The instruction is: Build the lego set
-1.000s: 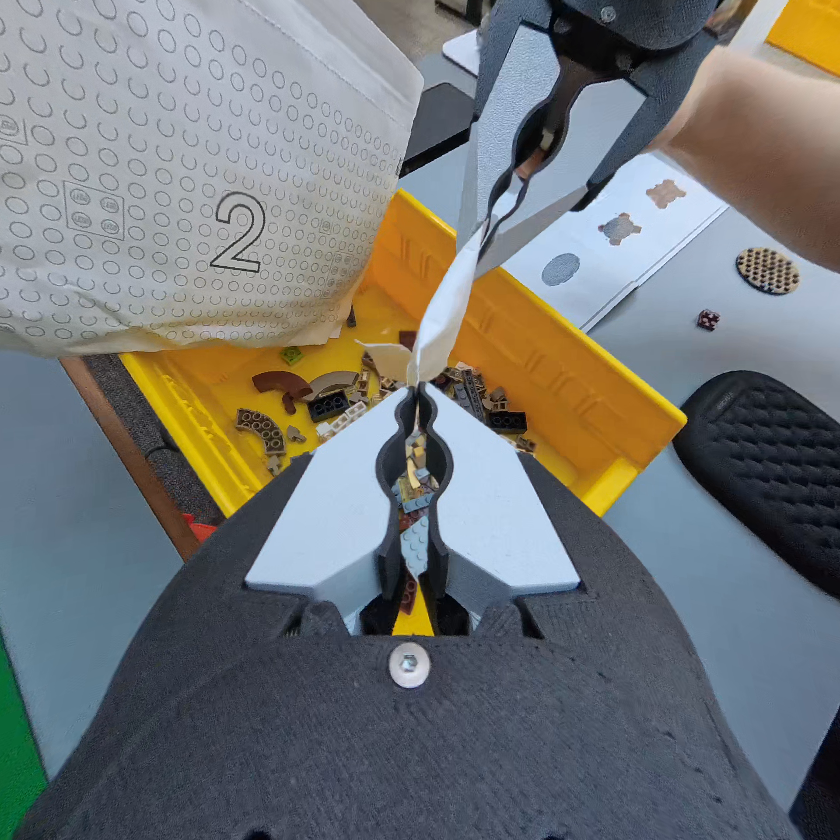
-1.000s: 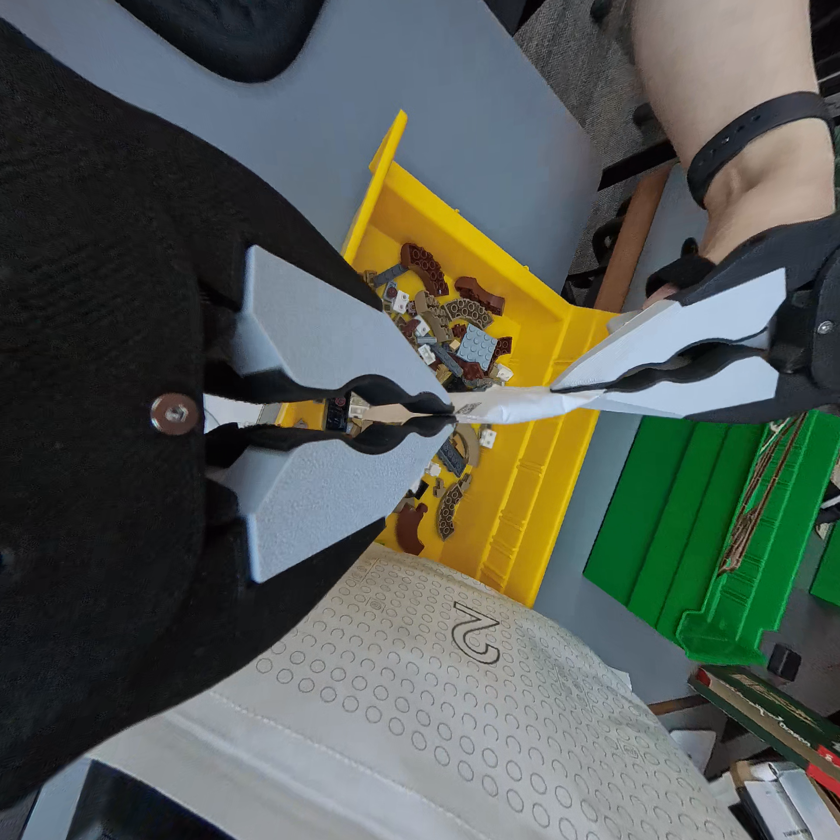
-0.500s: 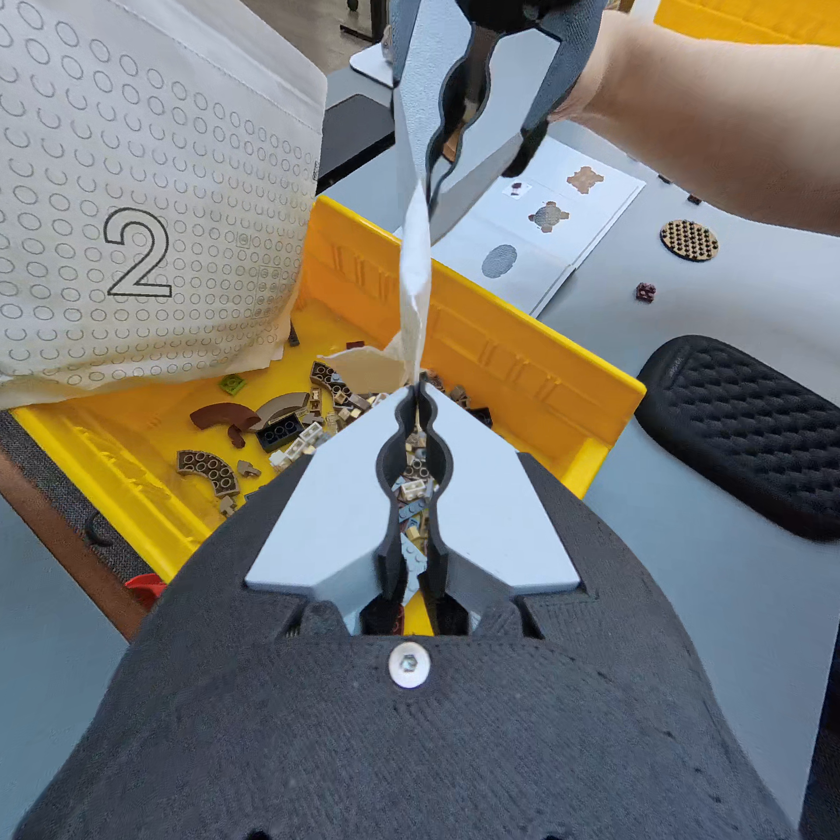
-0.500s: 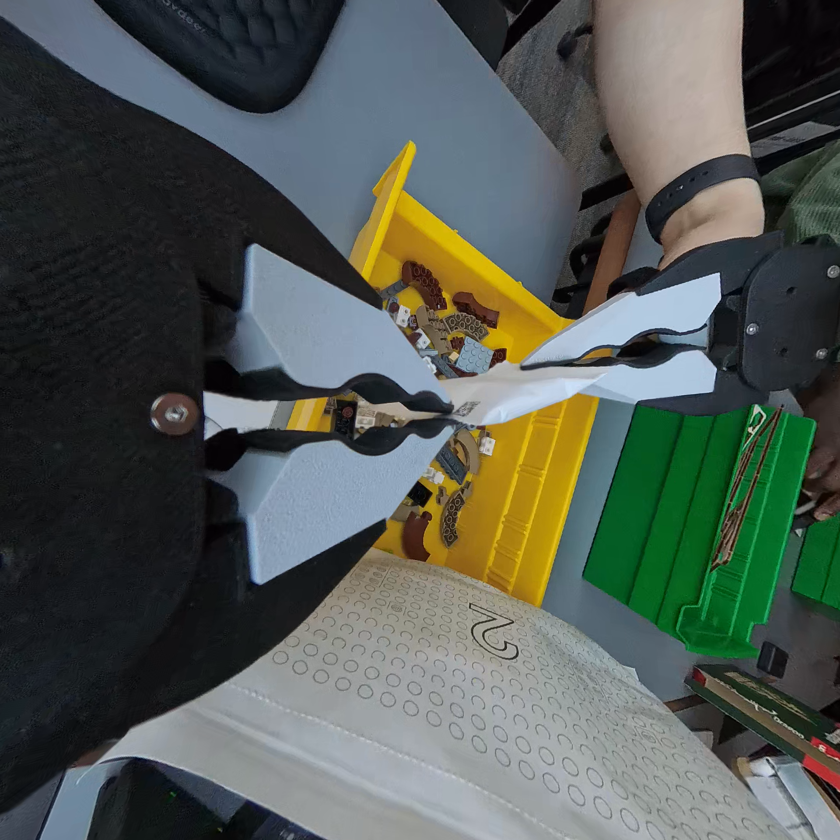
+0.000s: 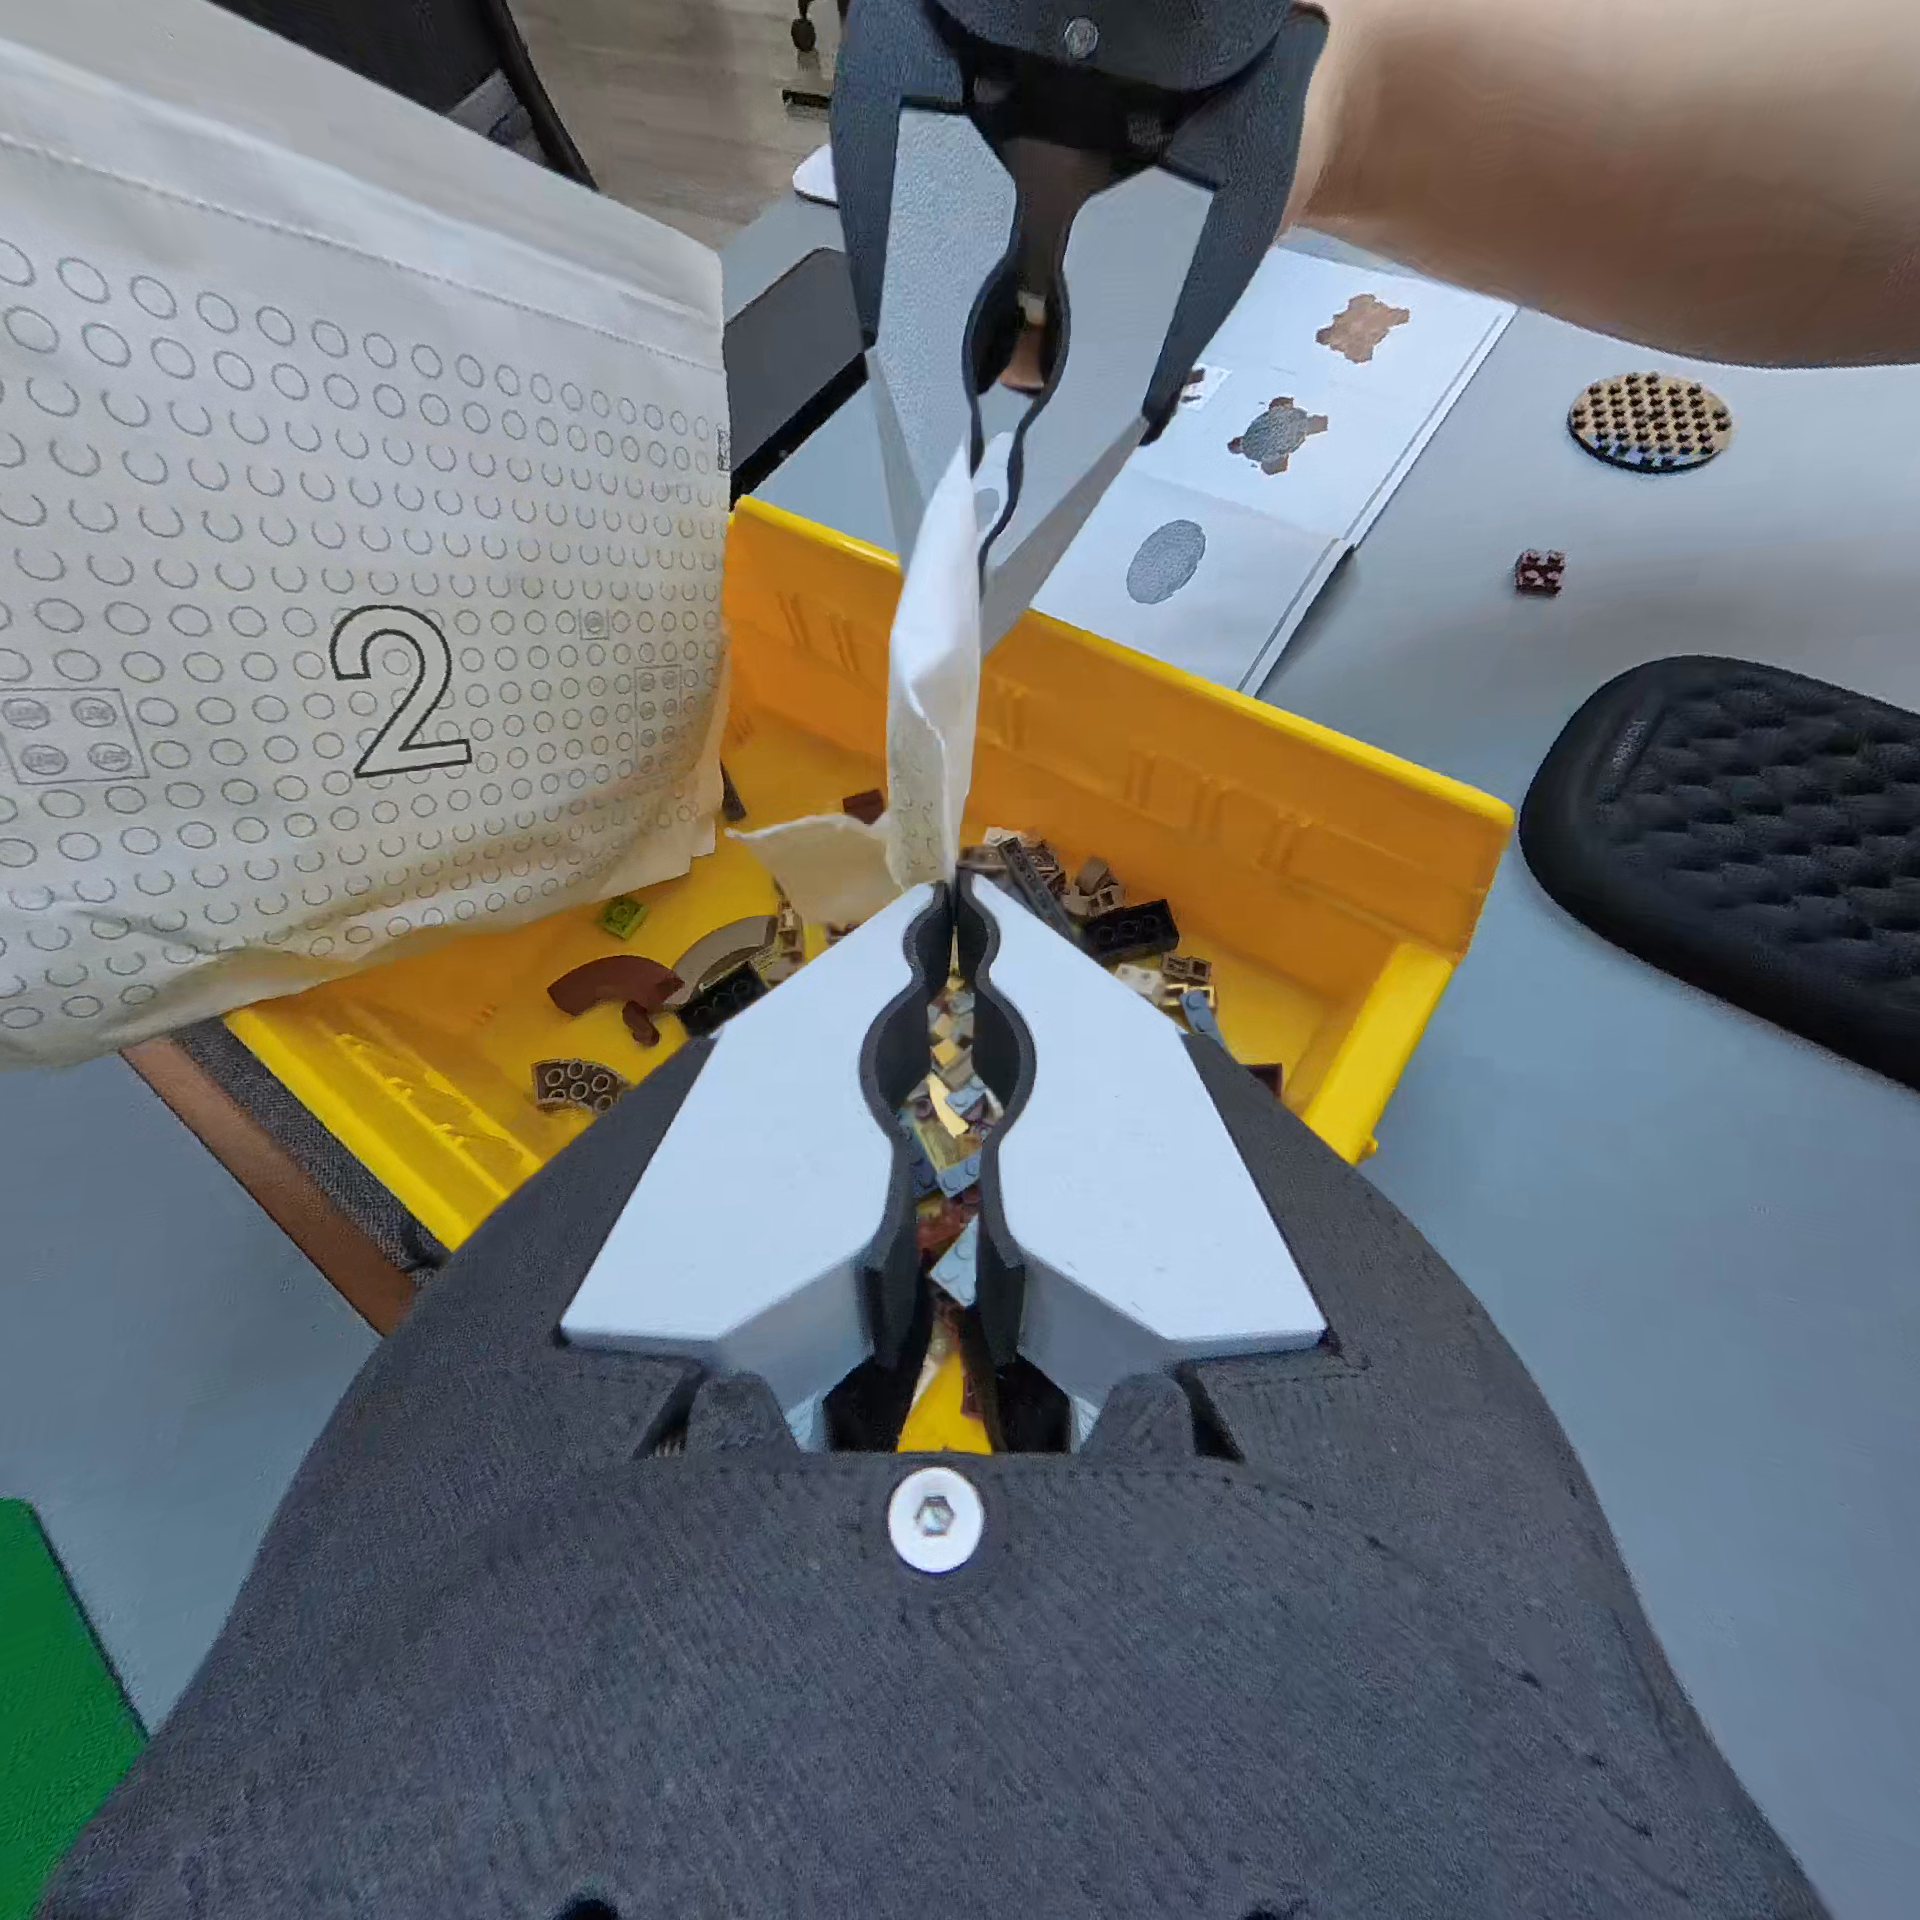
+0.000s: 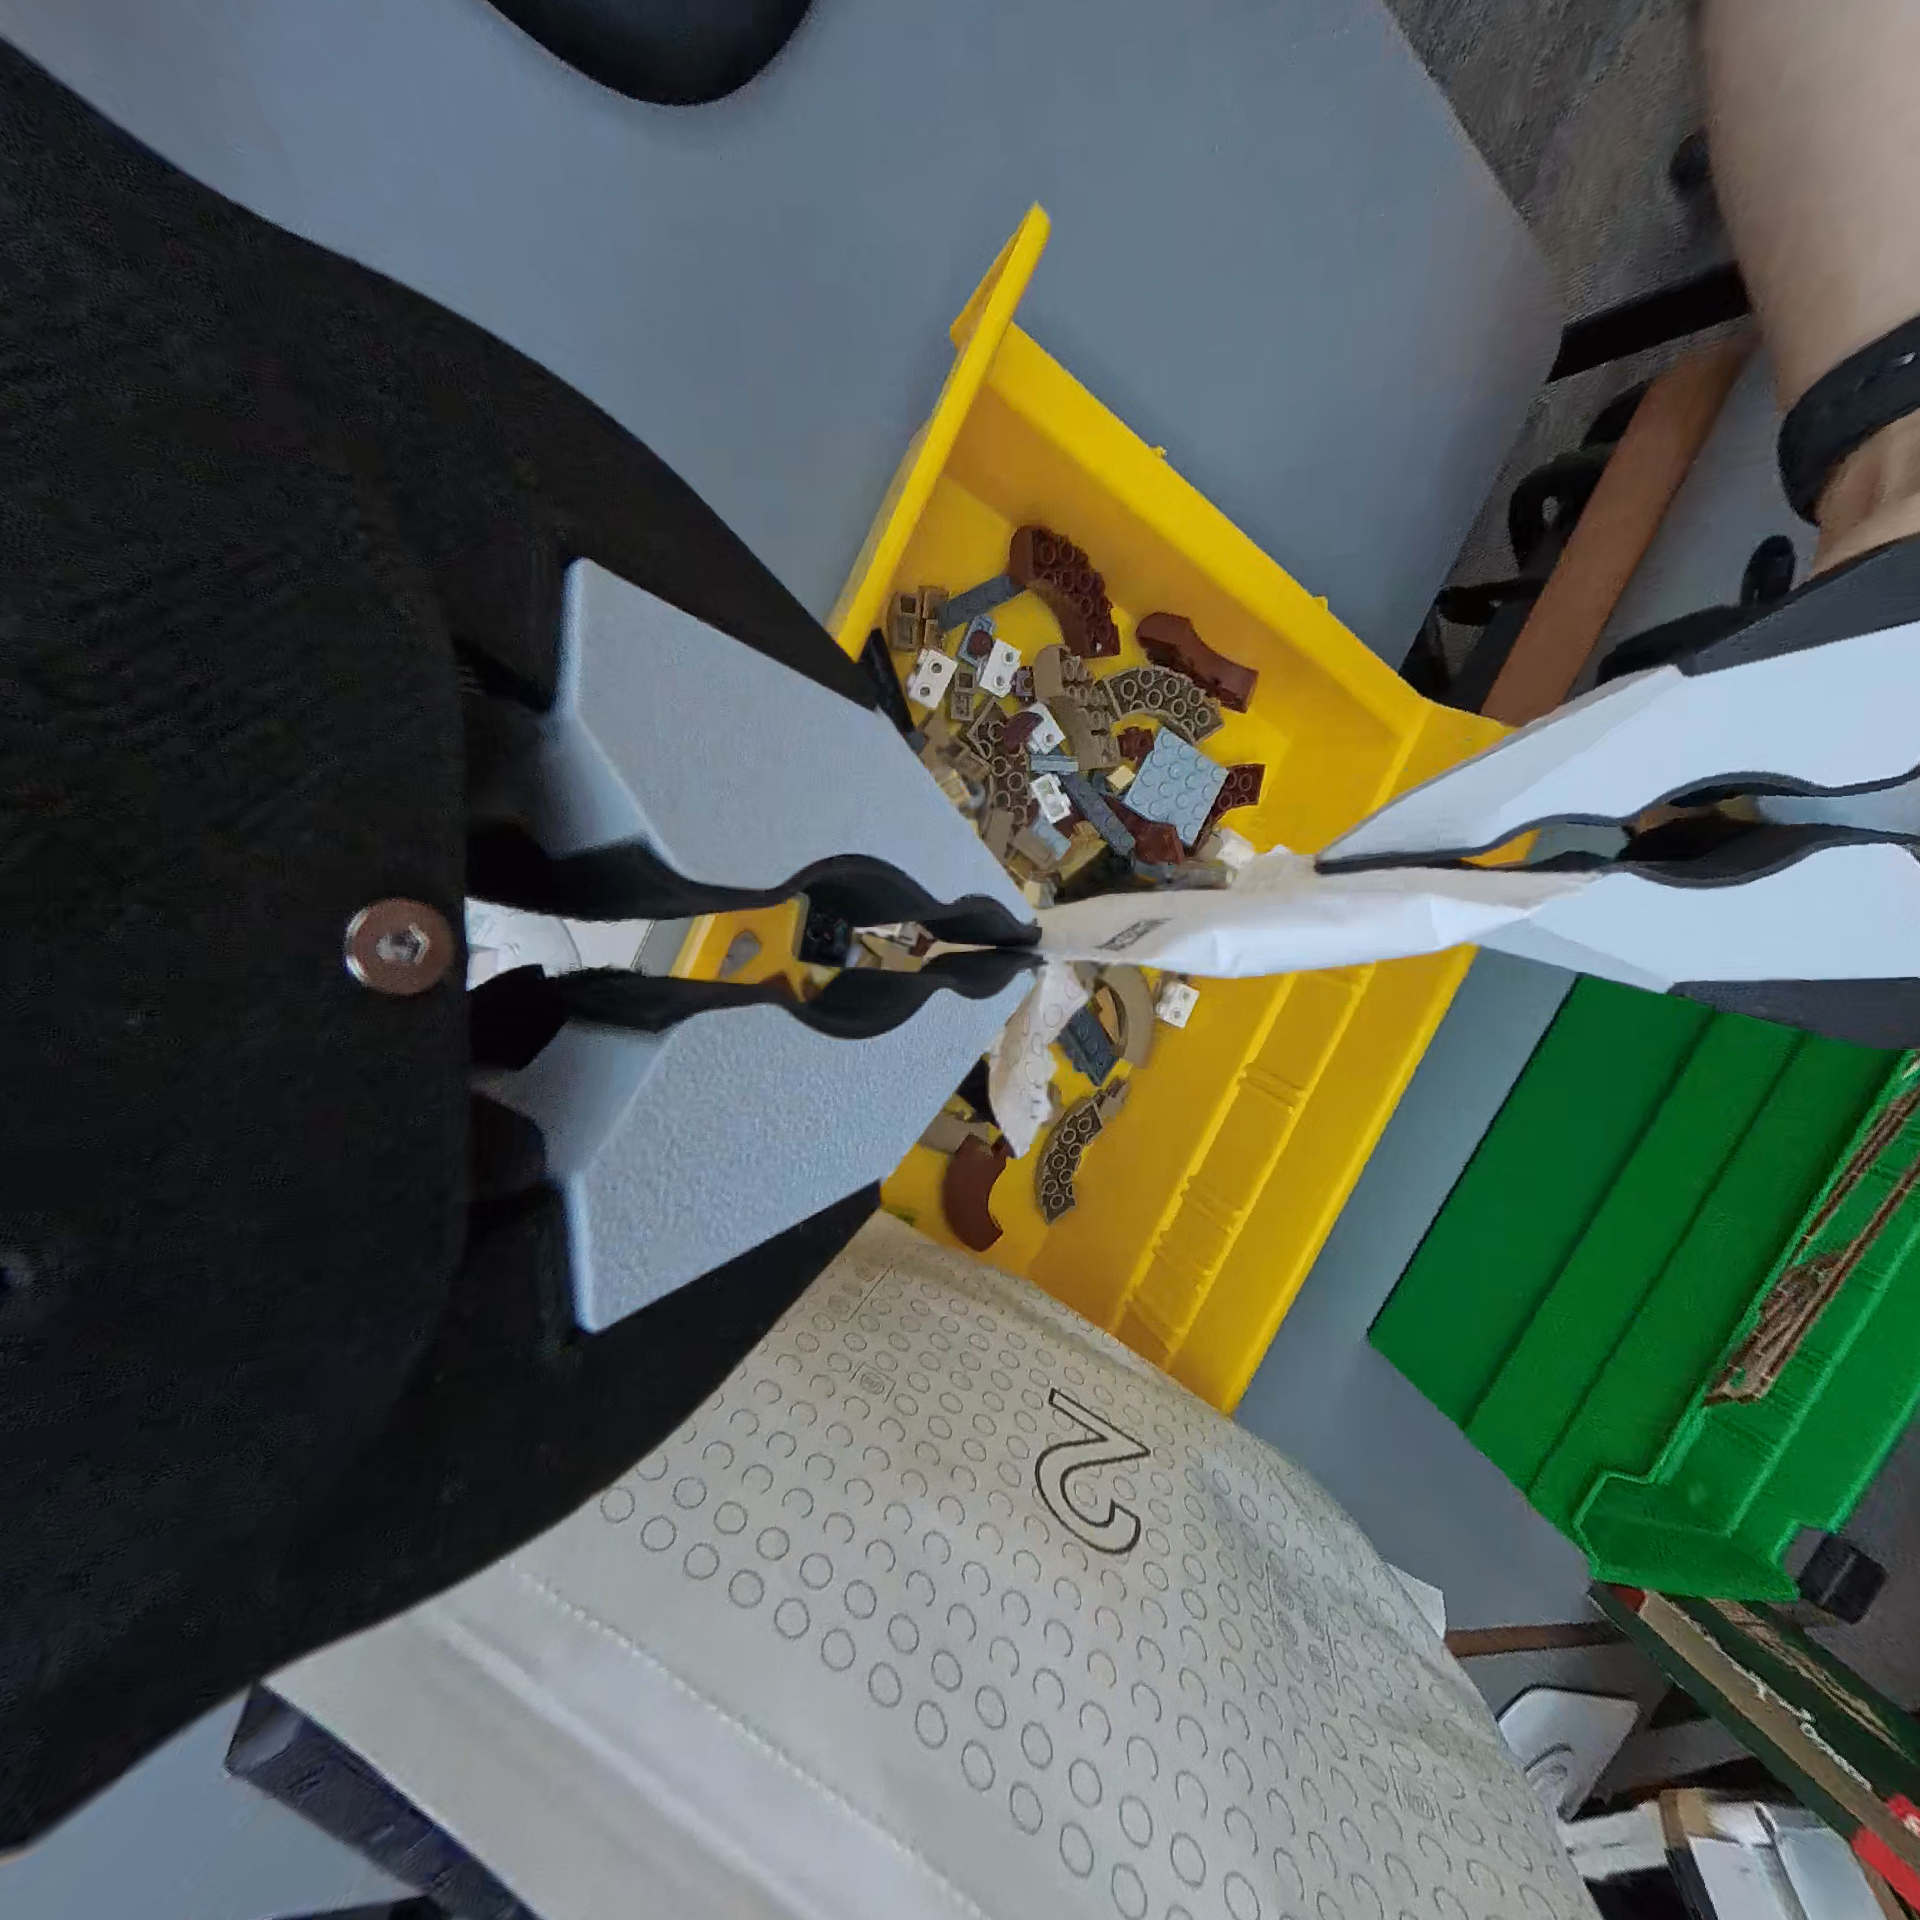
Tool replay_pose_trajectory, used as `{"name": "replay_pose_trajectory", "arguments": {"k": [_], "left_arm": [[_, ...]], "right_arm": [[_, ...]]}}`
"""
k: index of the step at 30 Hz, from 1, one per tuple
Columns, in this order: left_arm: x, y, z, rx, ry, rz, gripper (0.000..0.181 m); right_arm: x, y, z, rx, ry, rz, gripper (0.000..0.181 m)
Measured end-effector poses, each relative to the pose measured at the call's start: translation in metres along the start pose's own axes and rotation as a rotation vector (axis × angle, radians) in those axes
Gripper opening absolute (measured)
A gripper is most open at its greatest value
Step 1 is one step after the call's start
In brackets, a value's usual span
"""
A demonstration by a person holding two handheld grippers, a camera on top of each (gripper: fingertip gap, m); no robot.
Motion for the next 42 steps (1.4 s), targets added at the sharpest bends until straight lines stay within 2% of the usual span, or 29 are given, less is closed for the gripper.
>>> {"name": "replay_pose_trajectory", "arguments": {"k": [2,3,5,6,7,9,12,16,18,19,22,26,28,30,32,33,36,39,42], "left_arm": [[0.001,-0.007,0.002,-0.061,-0.007,0.007,0.000],[-0.001,-0.008,-0.003,-0.052,0.002,0.007,0.000],[0.003,0.003,-0.007,0.057,-0.041,-0.051,0.000],[0.006,0.004,-0.004,0.048,-0.060,-0.051,0.000],[0.009,0.002,0.000,0.015,-0.059,-0.014,0.000],[0.011,0.009,-0.001,0.026,-0.040,0.064,0.000],[0.014,0.012,-0.004,0.046,-0.045,0.198,0.000],[0.023,-0.004,0.010,-0.063,-0.023,0.540,0.000],[0.026,-0.011,0.014,-0.098,-0.024,0.629,0.000],[0.026,-0.016,0.015,-0.114,-0.020,0.657,0.000],[0.026,-0.036,0.020,-0.249,0.029,0.777,0.000],[0.026,-0.060,0.030,-0.442,0.110,0.902,0.000],[0.025,-0.067,0.033,-0.496,0.140,0.945,0.000],[0.023,-0.072,0.034,-0.536,0.162,0.978,0.000],[0.022,-0.079,0.036,-0.596,0.195,1.030,0.000],[0.021,-0.082,0.036,-0.619,0.222,1.053,0.000],[0.017,-0.085,0.030,-0.626,0.272,1.096,0.000],[0.014,-0.086,0.022,-0.610,0.290,1.114,0.000],[0.011,-0.089,0.017,-0.599,0.310,1.120,0.000]], "right_arm": [[-0.002,-0.010,0.001,-0.081,-0.012,-0.066,0.000],[0.001,-0.008,-0.006,-0.056,-0.024,-0.067,0.000],[0.003,-0.004,-0.011,0.016,0.014,0.005,0.000],[0.002,-0.010,-0.007,-0.014,0.026,0.002,0.000],[0.001,-0.014,-0.004,-0.063,0.019,-0.030,0.000],[-0.010,0.007,-0.013,0.008,0.032,-0.089,0.000],[-0.017,0.001,-0.011,-0.027,0.101,-0.114,0.001],[-0.033,-0.010,0.023,-0.104,0.340,-0.123,0.046],[-0.027,-0.012,0.034,-0.118,0.440,-0.077,0.061],[-0.023,-0.014,0.038,-0.120,0.499,-0.039,0.062],[-0.007,-0.022,0.047,-0.135,0.658,0.075,0.059],[0.008,-0.031,0.049,-0.173,0.725,0.090,0.062],[0.008,-0.036,0.061,-0.179,0.820,0.171,0.060],[0.011,-0.039,0.067,-0.188,0.828,0.167,0.051],[0.015,-0.045,0.072,-0.240,0.806,0.088,0.051],[0.018,-0.048,0.076,-0.239,0.820,0.115,0.051],[0.022,-0.057,0.092,-0.161,0.920,0.282,0.046],[0.031,-0.073,0.088,-0.189,0.831,0.259,0.043],[0.019,-0.066,0.083,-0.073,0.871,0.328,0.039]]}}
Point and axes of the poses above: each gripper's, where its closed fingertips meet, z back along the fingers, y out of its underside, x = y × z across the jaws, the point moved 2 cm from there along z, back along the fingers, and after that the axes turned 8 degrees about -z, right-handed, at the moved point
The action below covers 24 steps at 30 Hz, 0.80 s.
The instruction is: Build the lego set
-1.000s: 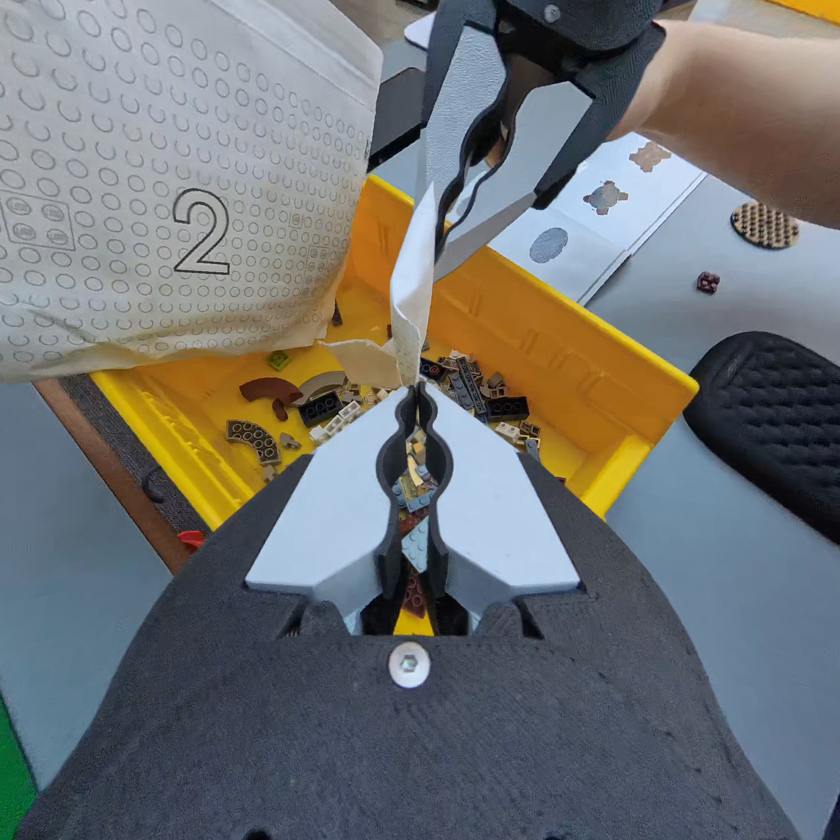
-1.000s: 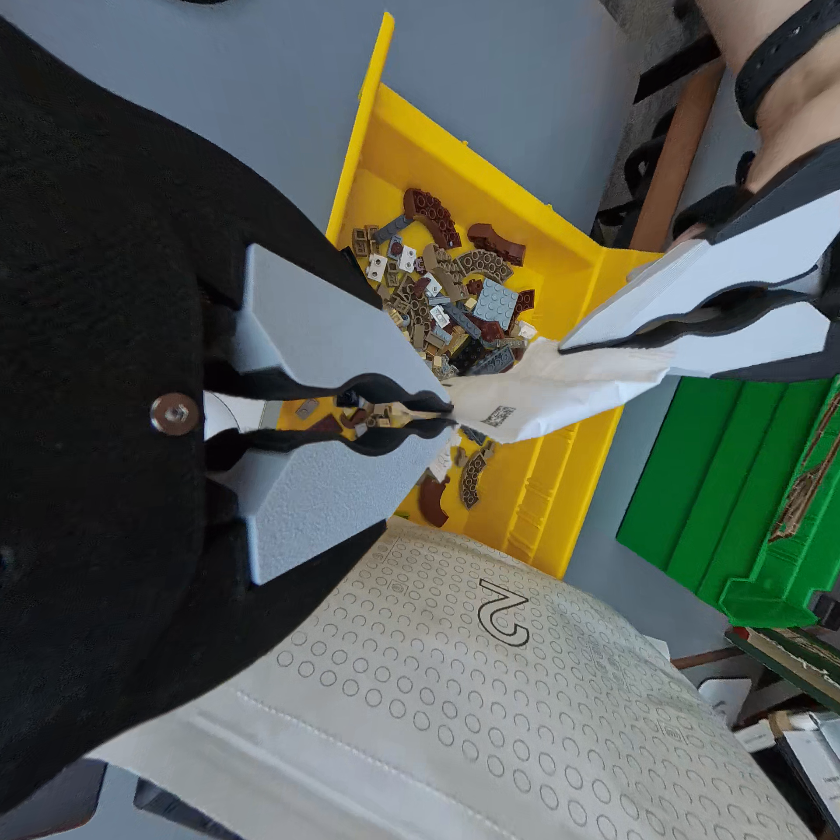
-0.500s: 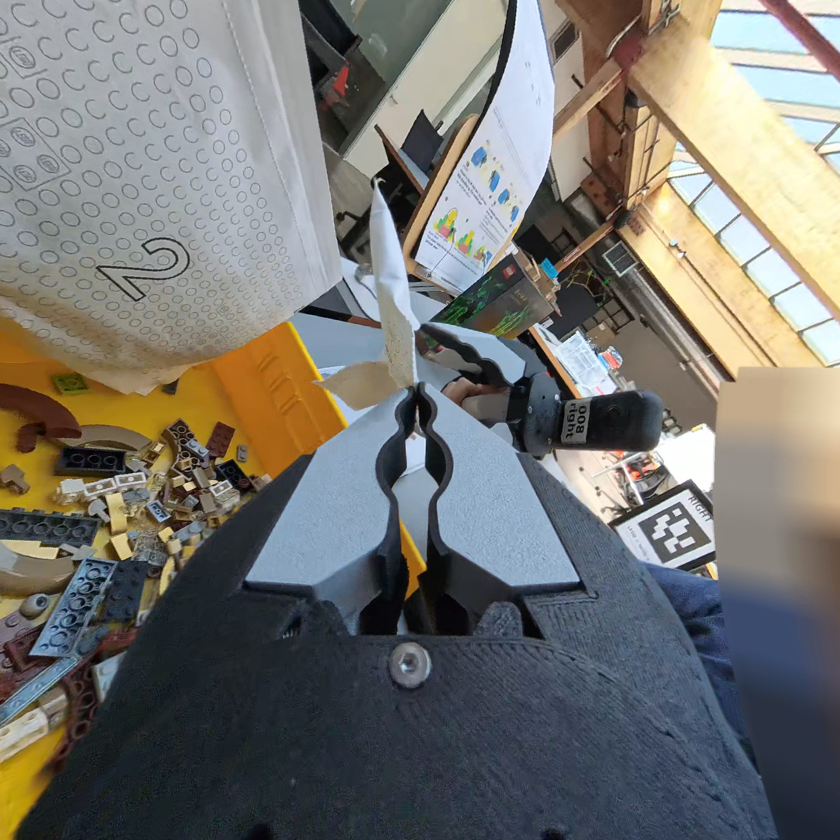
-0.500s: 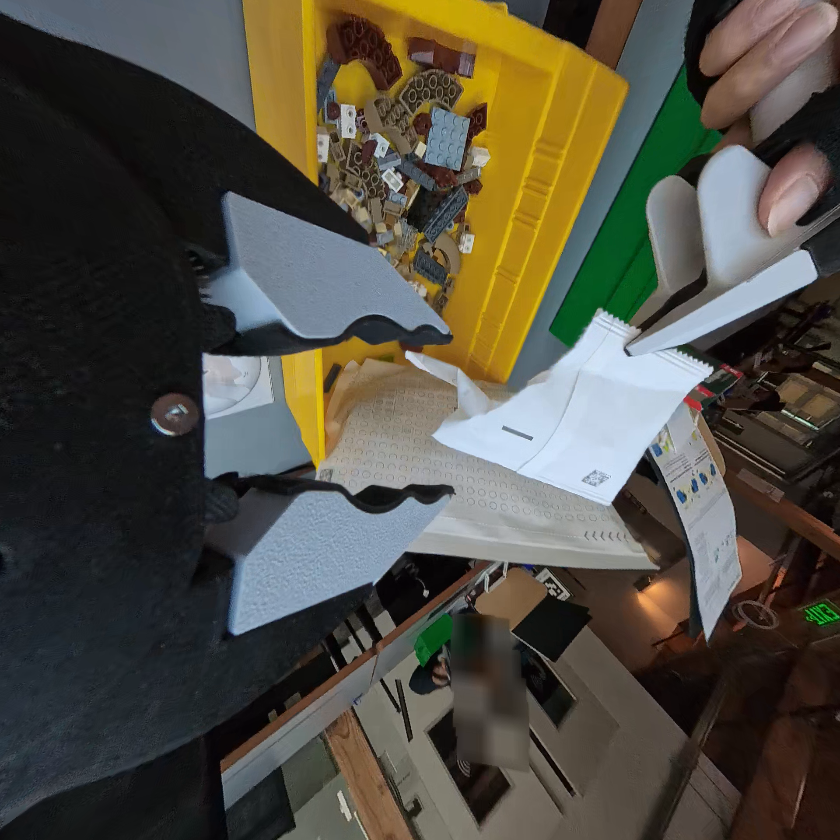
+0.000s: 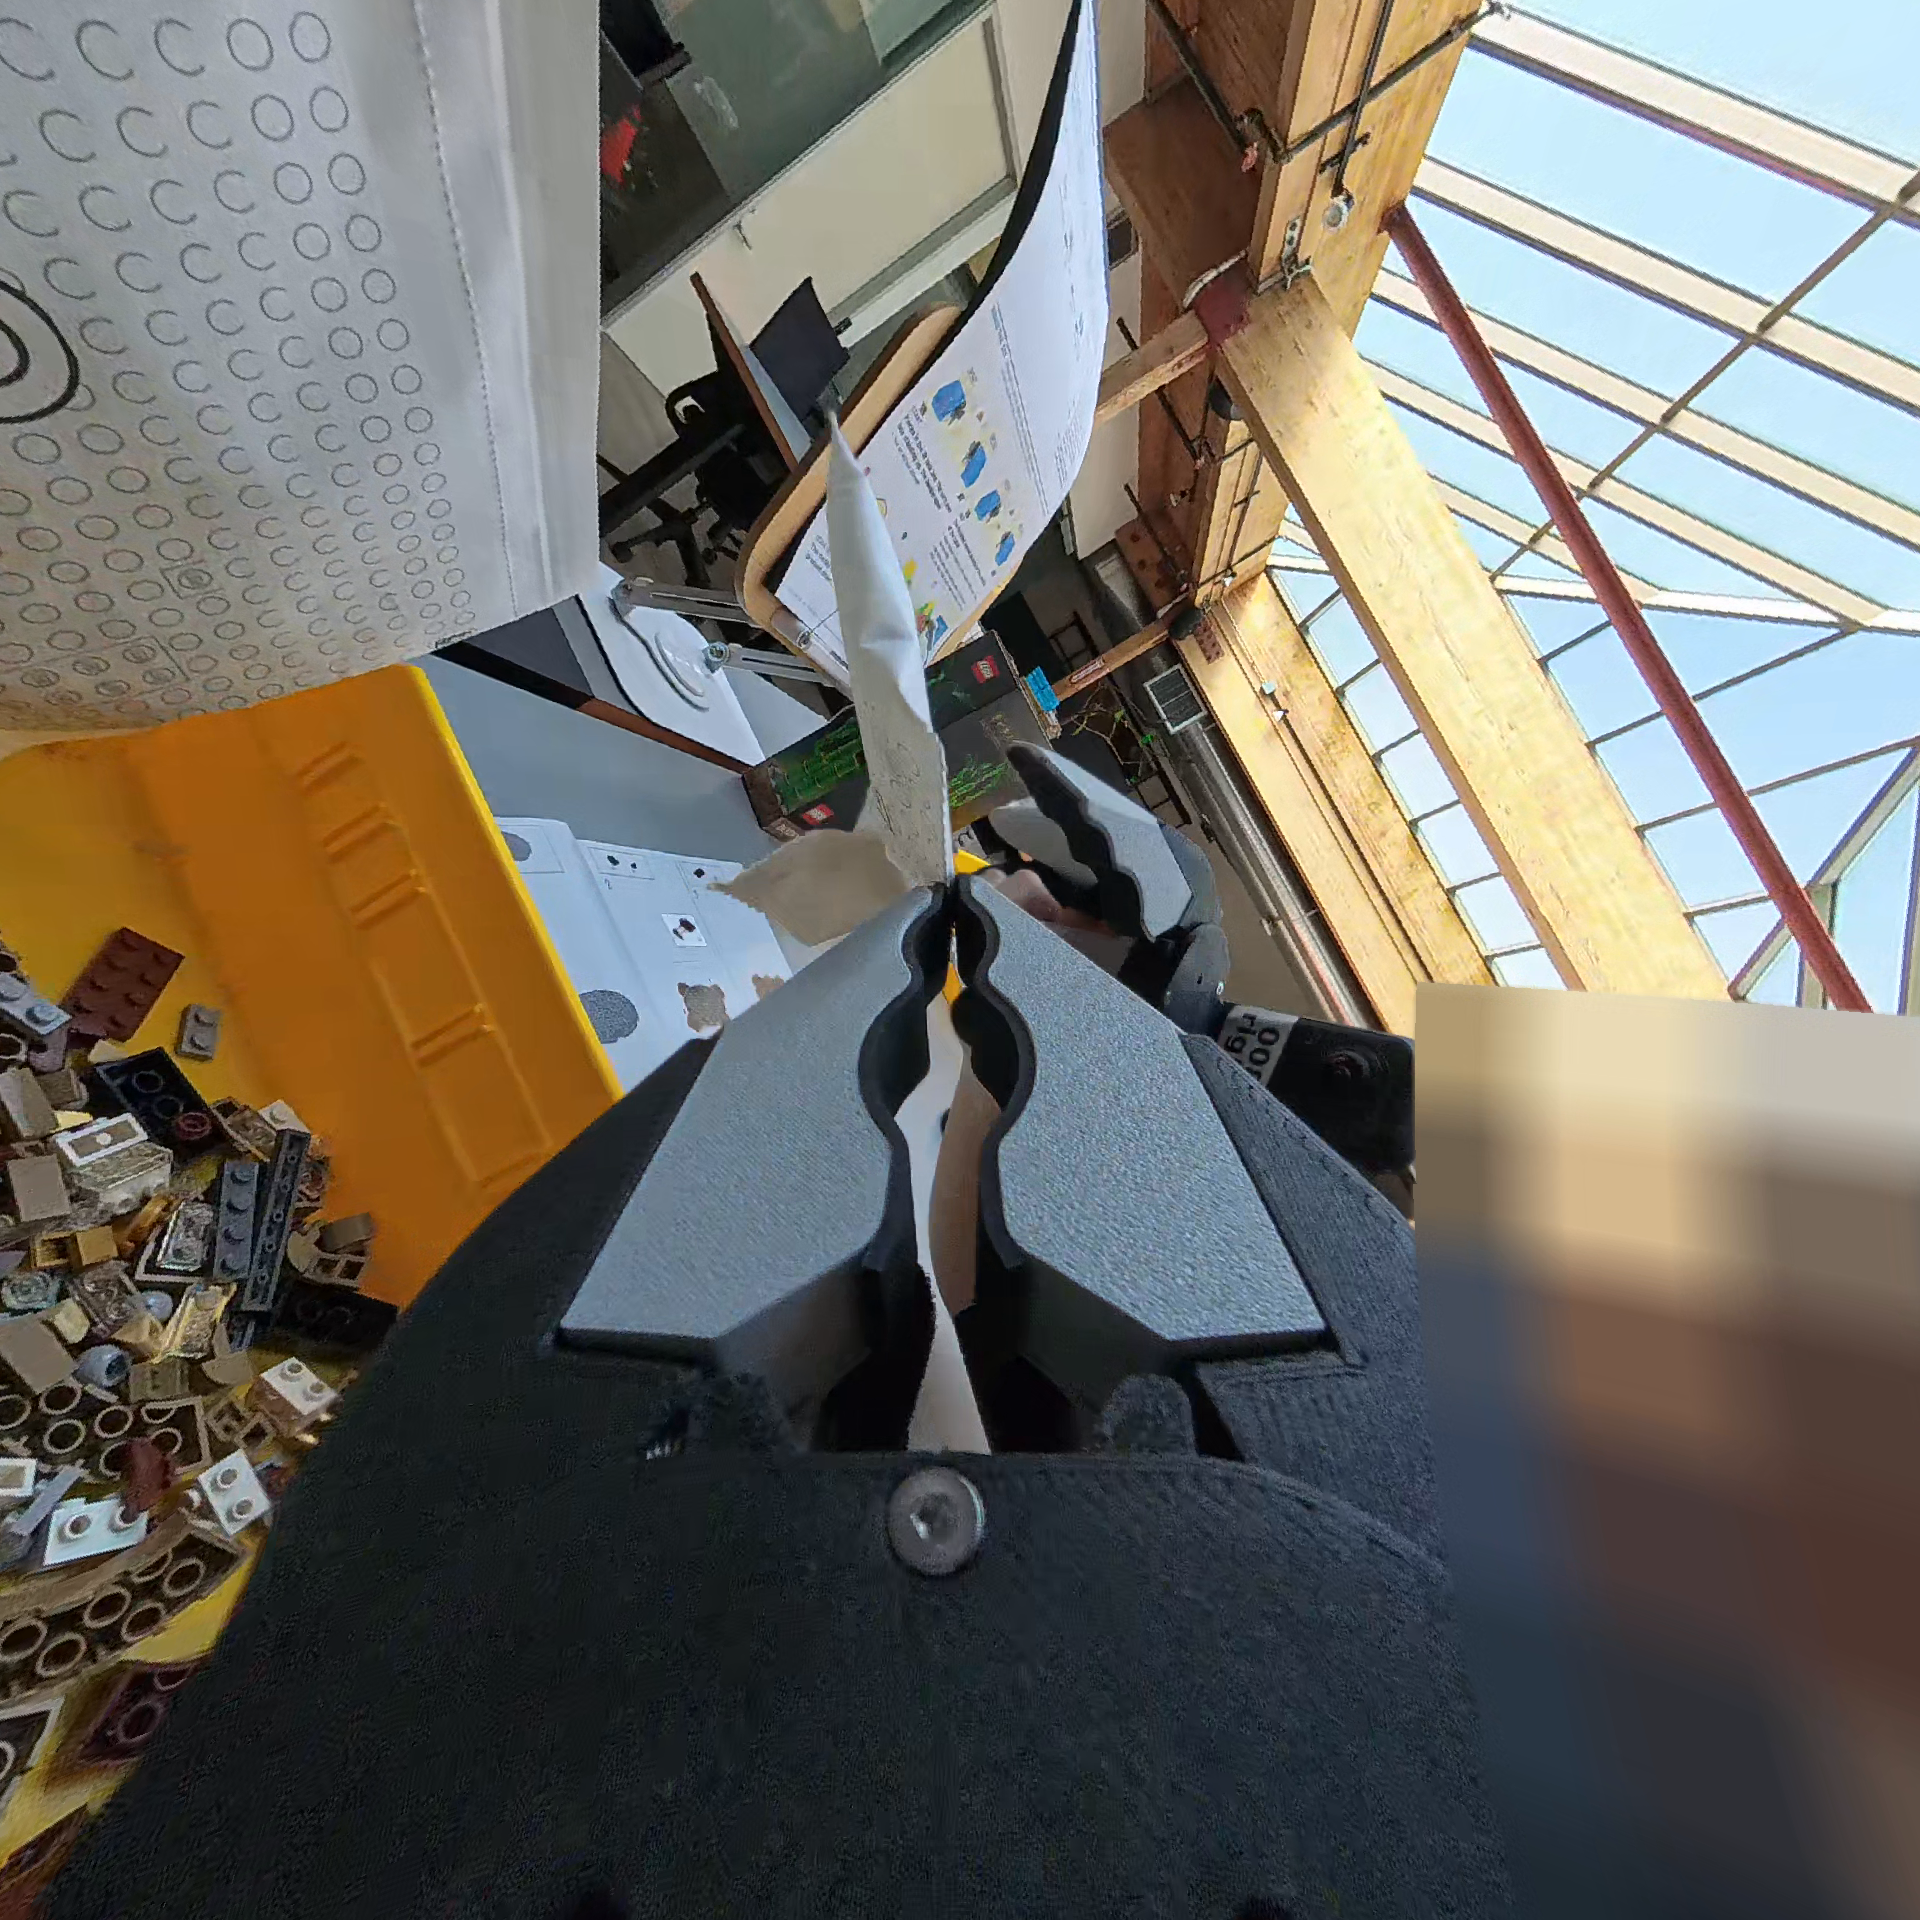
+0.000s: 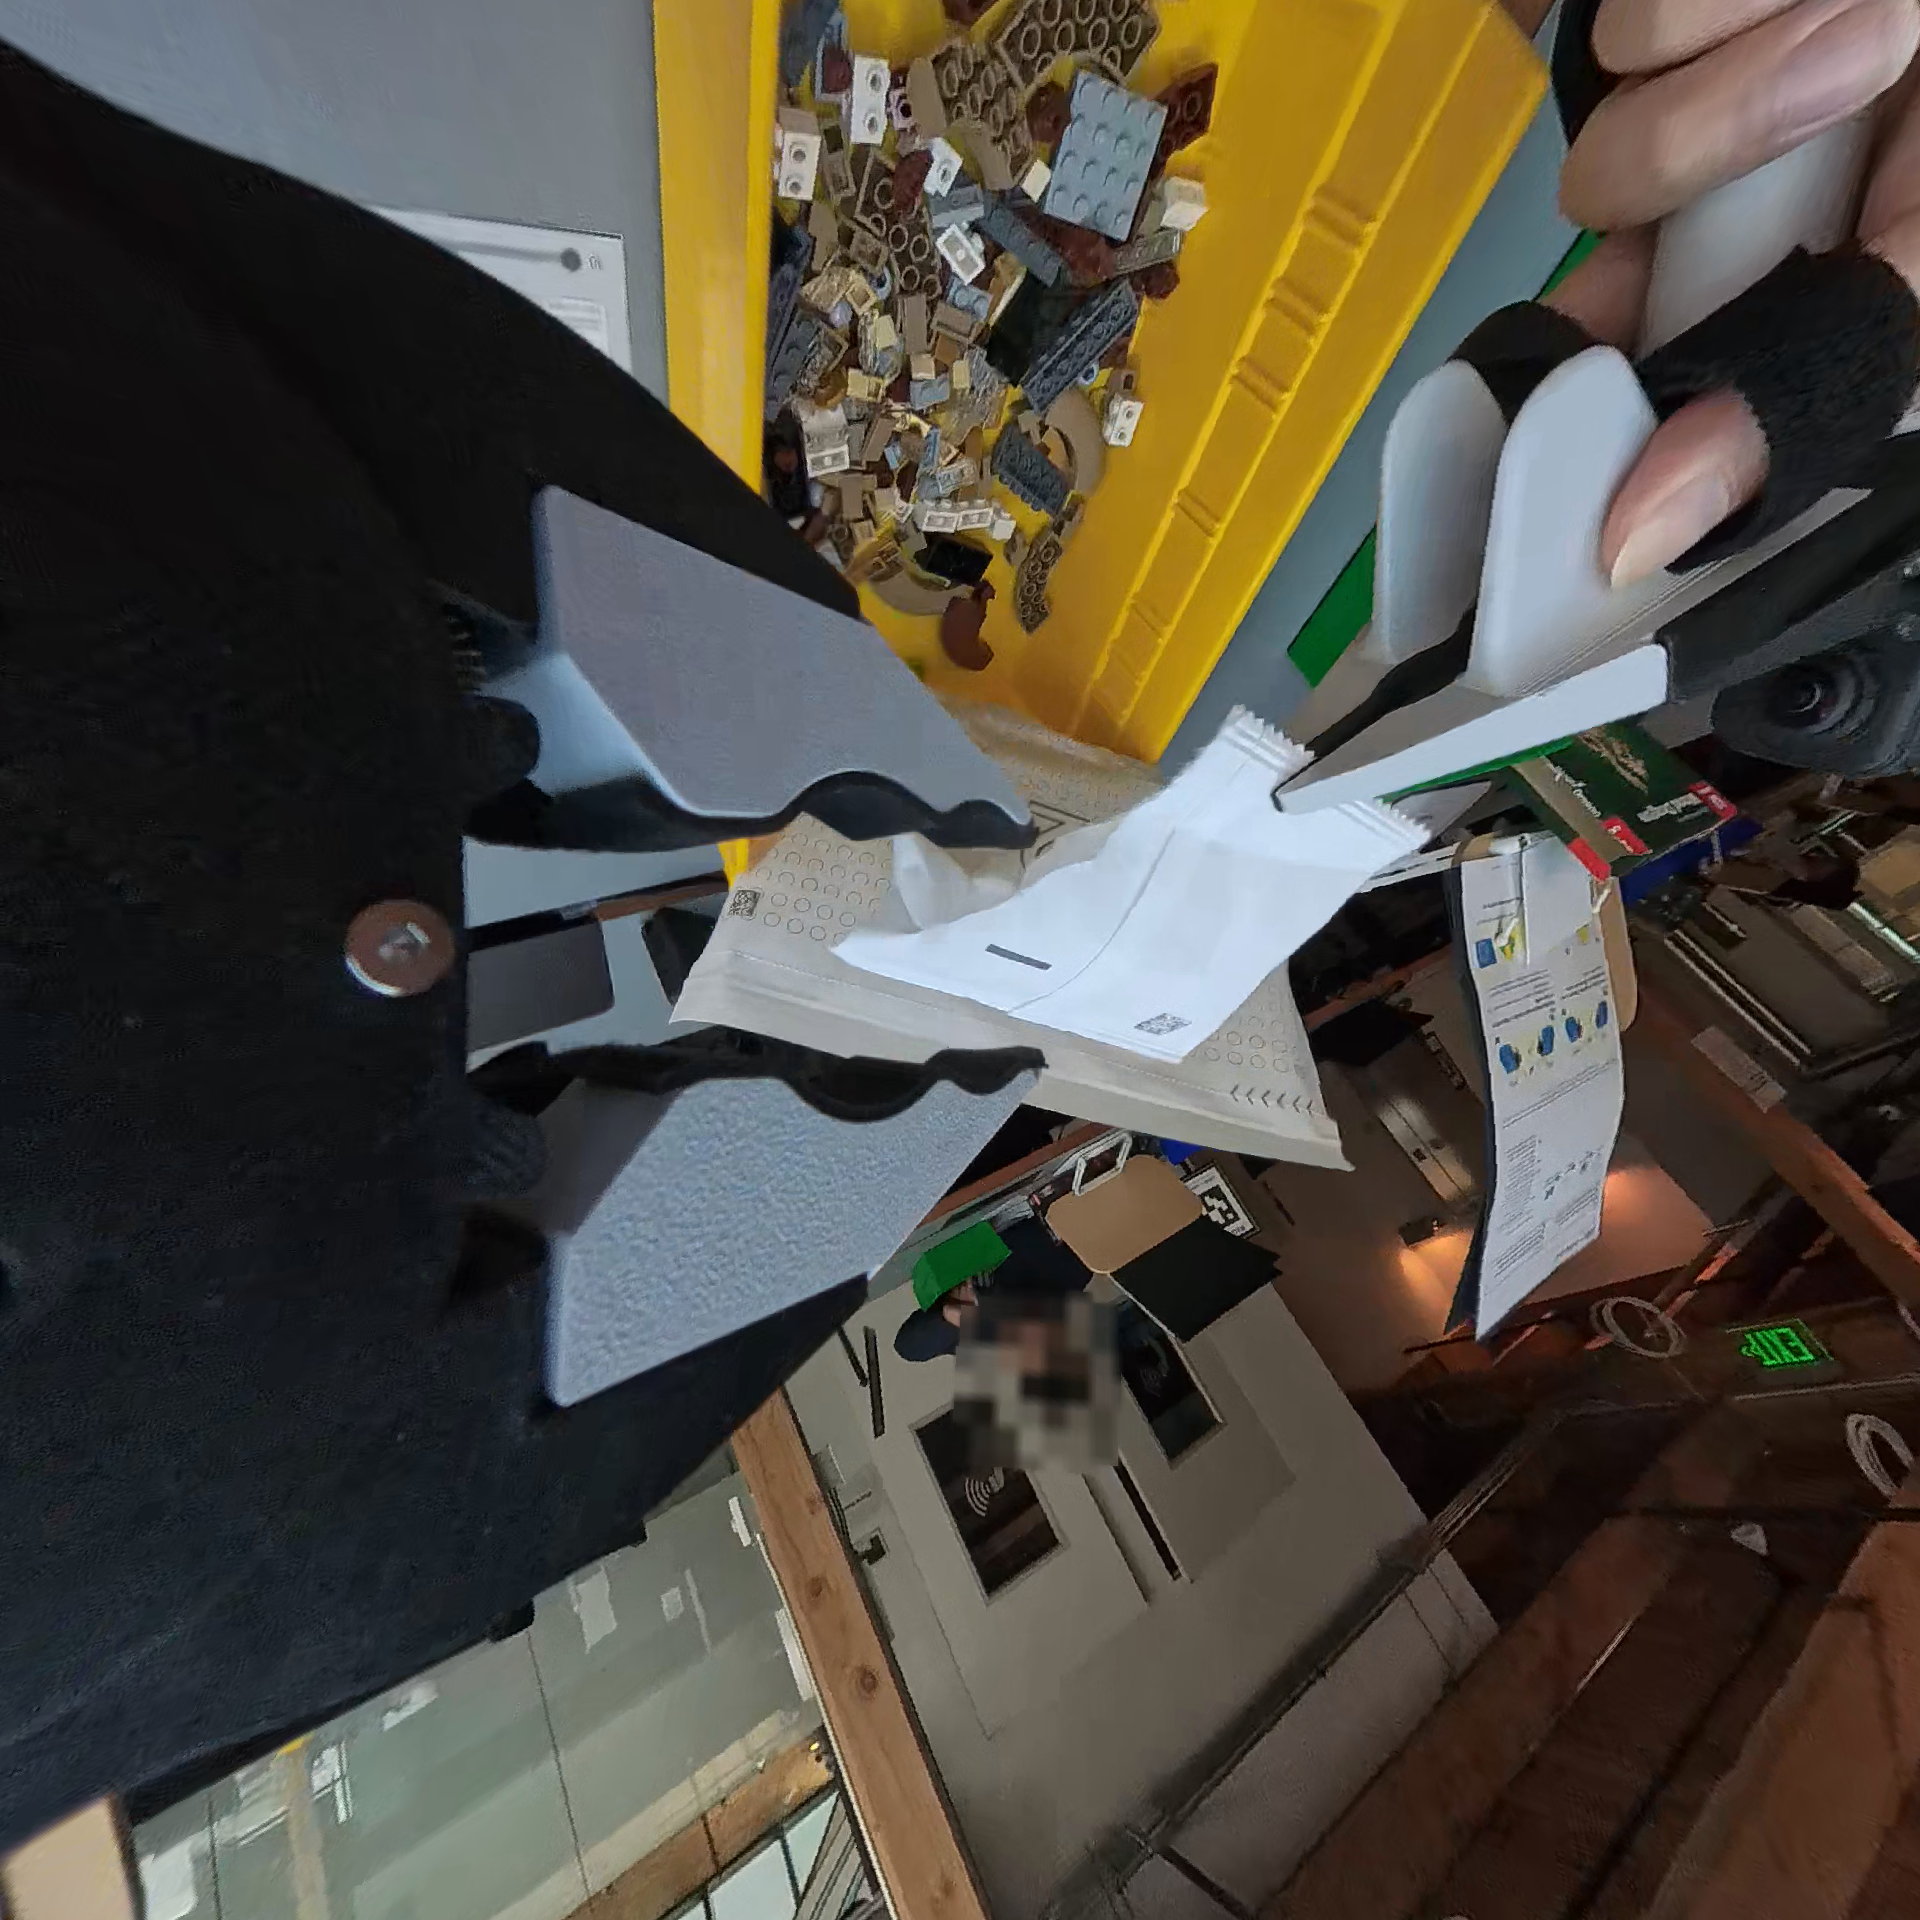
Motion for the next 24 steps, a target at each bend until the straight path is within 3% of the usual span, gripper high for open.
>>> {"name": "replay_pose_trajectory", "arguments": {"k": [2,9,14,24], "left_arm": [[0.000,0.002,-0.002,0.009,-0.004,-0.002,0.000],[0.009,0.003,-0.004,0.019,0.010,0.059,0.000],[0.019,0.002,-0.008,0.003,0.043,0.136,0.000],[0.017,0.005,-0.009,0.017,0.062,0.142,0.000]], "right_arm": [[0.001,0.006,-0.004,0.017,-0.015,-0.012,0.028],[-0.002,0.018,-0.009,0.147,0.022,-0.060,0.023],[0.004,0.026,-0.015,0.220,0.019,-0.064,0.005],[0.012,0.030,-0.014,0.245,-0.041,-0.117,0.000]]}}
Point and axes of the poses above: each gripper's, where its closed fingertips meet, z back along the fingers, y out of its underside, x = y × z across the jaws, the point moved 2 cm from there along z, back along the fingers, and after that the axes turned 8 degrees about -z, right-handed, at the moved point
